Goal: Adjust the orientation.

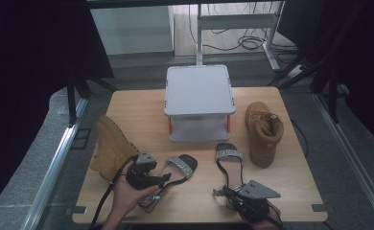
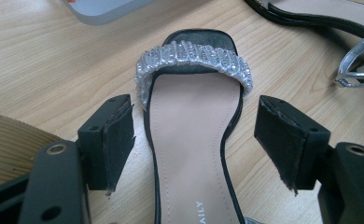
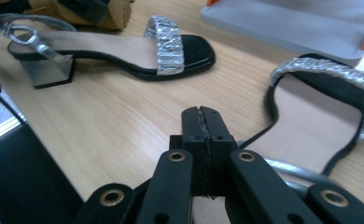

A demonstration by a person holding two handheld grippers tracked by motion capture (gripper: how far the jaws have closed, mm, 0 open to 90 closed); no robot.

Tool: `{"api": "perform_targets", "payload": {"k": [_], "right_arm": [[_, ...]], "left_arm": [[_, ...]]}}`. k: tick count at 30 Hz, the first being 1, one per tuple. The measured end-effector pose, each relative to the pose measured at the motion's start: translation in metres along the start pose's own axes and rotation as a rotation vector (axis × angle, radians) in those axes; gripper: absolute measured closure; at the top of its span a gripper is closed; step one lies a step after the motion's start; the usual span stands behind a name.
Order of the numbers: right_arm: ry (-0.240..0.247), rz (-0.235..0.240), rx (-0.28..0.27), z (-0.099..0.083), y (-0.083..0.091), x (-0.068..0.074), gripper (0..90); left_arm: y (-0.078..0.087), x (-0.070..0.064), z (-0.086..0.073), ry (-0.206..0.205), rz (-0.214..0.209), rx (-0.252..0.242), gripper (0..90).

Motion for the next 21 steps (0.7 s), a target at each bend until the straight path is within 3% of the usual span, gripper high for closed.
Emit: {"api": "perform_targets", "payload": {"k": [9,15,21], "right_arm": [[-0.011,0.032,-0.005,-0.008,0.01,0.009,89.7],[-0.013,0.049,0.033,-0.019,-0.002,0.013,89.7],[0.012,0.012,0.068,-0.025,-0.014,0.013,89.7]], "left_arm": [[0.003,0.002,0.0,0.011,0.005,-0.013,28.5],[0.0,0.0,-0.001,0.008,0.001,-0.003,28.5],[-0.002,0.001,-0.001,0.001,0.002,0.008,28.5]]}}
Point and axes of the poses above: each handheld gripper's, and its own axes: y roughly backward along the jaws, z roughly out of its top, x roughly to its left, the point moved 6 cm from there along -y, roughly forward along the jaws, and after that the axes turned 2 degrees about z, right-handed, at the moved point
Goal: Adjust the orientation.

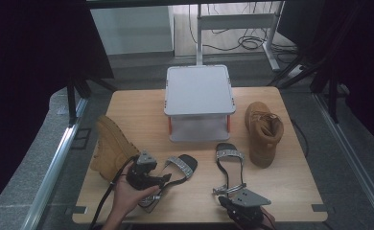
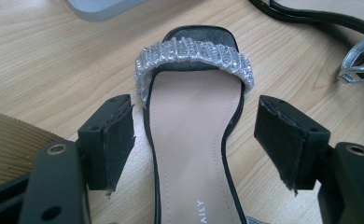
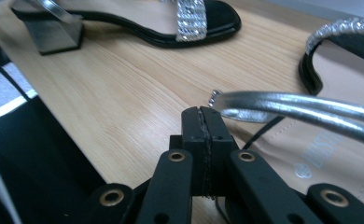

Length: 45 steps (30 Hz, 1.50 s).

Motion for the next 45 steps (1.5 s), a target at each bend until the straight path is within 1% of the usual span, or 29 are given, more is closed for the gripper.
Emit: {"api": "perform_targets", "payload": {"k": [1,3,10,16,19,21,23,25,27,28,29,30,33,39,41,42,43,45], "right_arm": [[0.002,-0.008,0.007,-0.001,-0.001,-0.001,89.8],[-0.002,0.001,0.003,-0.002,-0.001,-0.002,89.8],[0.002,-0.009,0.009,-0.003,0.001,-0.003,89.8],[-0.013,-0.026,0.009,-0.006,0.007,-0.008,89.8],[-0.028,-0.036,0.002,-0.01,0.012,-0.013,89.9],[-0.037,-0.039,-0.003,-0.012,0.015,-0.016,89.9],[-0.05,-0.052,-0.005,-0.015,0.02,-0.022,89.9],[-0.053,-0.057,-0.005,-0.016,0.022,-0.023,89.9],[-0.06,-0.067,0.001,-0.021,0.026,-0.028,89.9],[-0.06,-0.067,0.001,-0.021,0.026,-0.028,89.9],[-0.067,-0.073,0.009,-0.026,0.029,-0.032,89.9],[-0.067,-0.073,0.009,-0.026,0.029,-0.032,89.9],[-0.08,-0.08,0.012,-0.032,0.033,-0.038,89.9],[-0.097,-0.089,0.001,-0.036,0.041,-0.047,89.9],[-0.108,-0.098,-0.004,-0.038,0.045,-0.053,89.9],[-0.108,-0.098,-0.004,-0.038,0.045,-0.053,89.9],[-0.113,-0.104,-0.007,-0.04,0.048,-0.057,89.9],[-0.114,-0.107,-0.007,-0.041,0.049,-0.059,89.9]], "left_arm": [[0.0,0.0,0.0,0.0,0.0,0.002,28.5],[0.0,0.001,0.0,0.003,0.002,-0.001,28.5],[0.002,0.003,-0.001,0.005,0.005,-0.002,28.5],[0.003,0.006,-0.001,0.012,0.012,0.001,28.5],[0.003,0.008,-0.002,0.02,0.013,0.001,28.5],[0.003,0.008,-0.002,0.02,0.013,0.003,28.5],[0.002,0.008,-0.003,0.019,0.011,0.006,28.5],[0.002,0.008,-0.003,0.019,0.011,0.006,28.5],[0.002,0.008,-0.003,0.018,0.013,0.007,28.5],[0.002,0.008,-0.003,0.018,0.013,0.008,28.5],[0.002,0.009,-0.003,0.018,0.013,0.008,28.5],[0.002,0.009,-0.003,0.019,0.014,0.01,28.5],[0.001,0.01,-0.003,0.02,0.014,0.012,28.5],[0.001,0.009,-0.004,0.019,0.014,0.014,28.5],[0.001,0.01,-0.004,0.018,0.016,0.013,28.5],[0.001,0.01,-0.004,0.018,0.016,0.013,28.5],[0.001,0.01,-0.004,0.021,0.015,0.014,28.5],[0.001,0.01,-0.004,0.021,0.015,0.015,28.5]]}}
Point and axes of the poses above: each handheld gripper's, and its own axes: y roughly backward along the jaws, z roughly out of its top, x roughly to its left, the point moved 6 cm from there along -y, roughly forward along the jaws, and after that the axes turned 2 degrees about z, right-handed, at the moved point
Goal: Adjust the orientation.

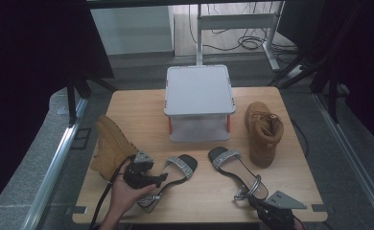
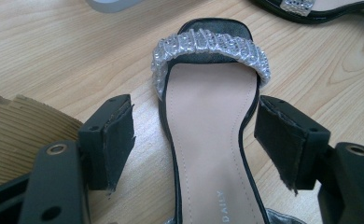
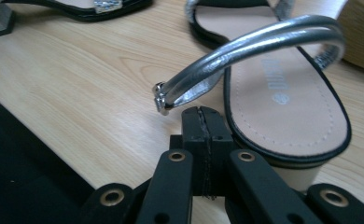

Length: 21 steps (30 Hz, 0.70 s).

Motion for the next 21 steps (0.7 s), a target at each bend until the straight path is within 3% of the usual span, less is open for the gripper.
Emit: {"api": "perform_targets", "payload": {"k": [5,14,18,21], "right_arm": [[0.004,0.0,-0.003,-0.002,0.004,-0.007,89.8],[0.008,0.03,-0.044,-0.006,0.02,-0.002,89.8],[-0.02,-0.005,-0.09,-0.005,0.04,-0.012,89.3],[-0.034,-0.021,-0.111,0.0,0.044,-0.018,88.8]], "left_arm": [[0.0,0.0,0.0,-0.003,-0.002,0.002,28.5],[0.0,0.001,-0.001,0.001,0.001,0.005,28.5],[0.0,0.001,0.0,0.003,-0.001,0.006,28.5],[0.001,0.001,0.0,0.006,0.002,0.002,28.8]]}}
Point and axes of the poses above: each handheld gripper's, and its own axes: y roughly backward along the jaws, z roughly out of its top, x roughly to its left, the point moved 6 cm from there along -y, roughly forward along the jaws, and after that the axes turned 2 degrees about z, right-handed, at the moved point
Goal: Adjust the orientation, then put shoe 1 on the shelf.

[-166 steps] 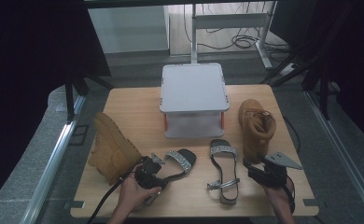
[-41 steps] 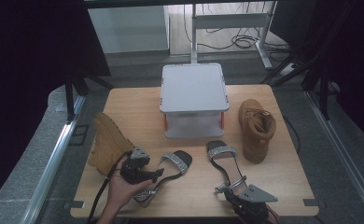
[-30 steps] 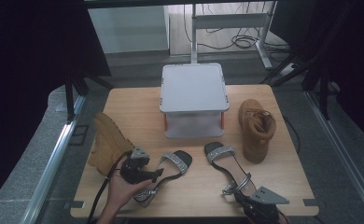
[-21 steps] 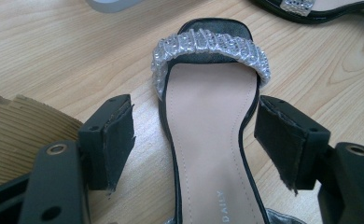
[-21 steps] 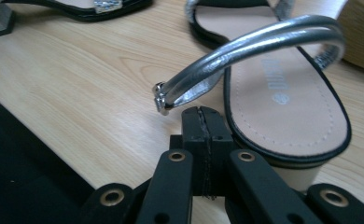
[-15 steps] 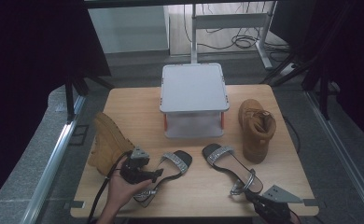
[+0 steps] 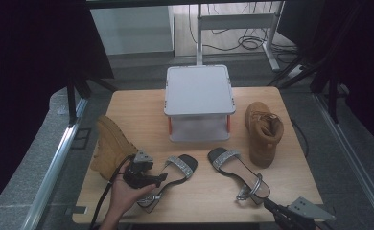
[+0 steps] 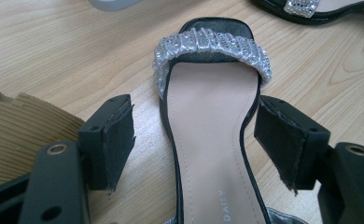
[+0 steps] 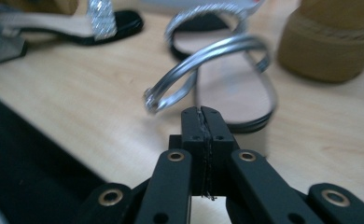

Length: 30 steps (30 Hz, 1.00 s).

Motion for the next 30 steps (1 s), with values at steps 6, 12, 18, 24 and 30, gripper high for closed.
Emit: {"api": "perform_targets", "payload": {"k": [6,12,18,24,30], "right_arm": [[0.023,-0.036,-0.039,0.026,-0.011,-0.011,81.0],[0.083,0.004,-0.041,0.061,-0.035,-0.004,66.3],[0.11,0.065,-0.027,0.093,-0.064,0.009,58.2],[0.122,0.097,-0.037,0.106,-0.08,0.017,55.8],[0.079,0.099,-0.029,0.091,-0.076,0.011,54.5]], "left_arm": [[0.0,-0.001,0.0,-0.006,-0.003,0.006,29.0],[0.002,0.0,0.001,-0.016,-0.011,0.005,31.1],[0.003,0.004,0.001,-0.014,0.011,-0.003,32.2],[0.0,0.007,-0.002,-0.011,0.016,0.019,32.2],[-0.006,0.002,-0.006,-0.037,0.003,0.07,32.5]]}}
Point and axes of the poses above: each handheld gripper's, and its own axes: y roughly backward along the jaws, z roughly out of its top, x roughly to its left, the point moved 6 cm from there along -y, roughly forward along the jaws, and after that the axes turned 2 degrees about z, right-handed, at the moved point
